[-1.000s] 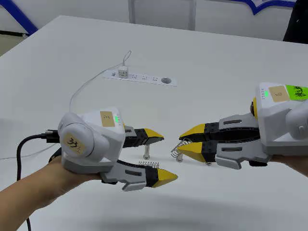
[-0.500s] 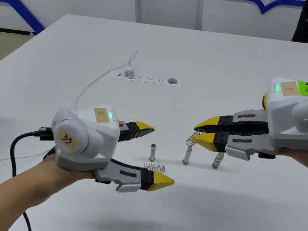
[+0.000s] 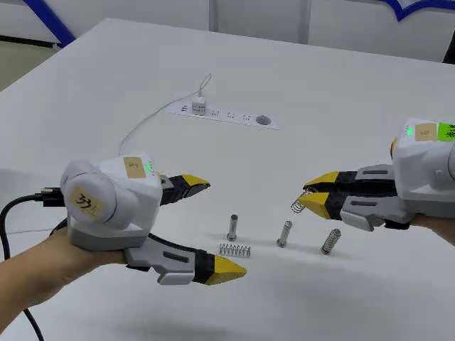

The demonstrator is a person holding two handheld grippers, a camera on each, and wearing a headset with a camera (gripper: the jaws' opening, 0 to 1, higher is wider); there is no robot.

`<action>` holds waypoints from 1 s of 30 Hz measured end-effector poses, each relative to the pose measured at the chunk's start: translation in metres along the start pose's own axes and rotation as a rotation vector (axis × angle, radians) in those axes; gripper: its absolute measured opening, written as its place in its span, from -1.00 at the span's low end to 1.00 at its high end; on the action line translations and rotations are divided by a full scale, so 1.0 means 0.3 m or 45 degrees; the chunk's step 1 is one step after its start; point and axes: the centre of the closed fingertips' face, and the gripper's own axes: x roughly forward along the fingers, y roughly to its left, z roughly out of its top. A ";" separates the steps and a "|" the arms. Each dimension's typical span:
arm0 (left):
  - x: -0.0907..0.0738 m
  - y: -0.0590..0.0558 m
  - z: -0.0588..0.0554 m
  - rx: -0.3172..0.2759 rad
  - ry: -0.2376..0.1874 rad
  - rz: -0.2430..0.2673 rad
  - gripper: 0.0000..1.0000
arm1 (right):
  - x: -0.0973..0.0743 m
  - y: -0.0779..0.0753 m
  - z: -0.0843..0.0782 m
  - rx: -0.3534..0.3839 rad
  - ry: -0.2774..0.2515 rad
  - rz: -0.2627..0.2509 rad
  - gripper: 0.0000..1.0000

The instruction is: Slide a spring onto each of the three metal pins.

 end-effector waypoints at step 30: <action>-0.076 0.085 -0.033 -0.075 0.005 0.139 1.00 | 0.120 -0.036 -0.144 0.144 0.177 -0.018 -0.79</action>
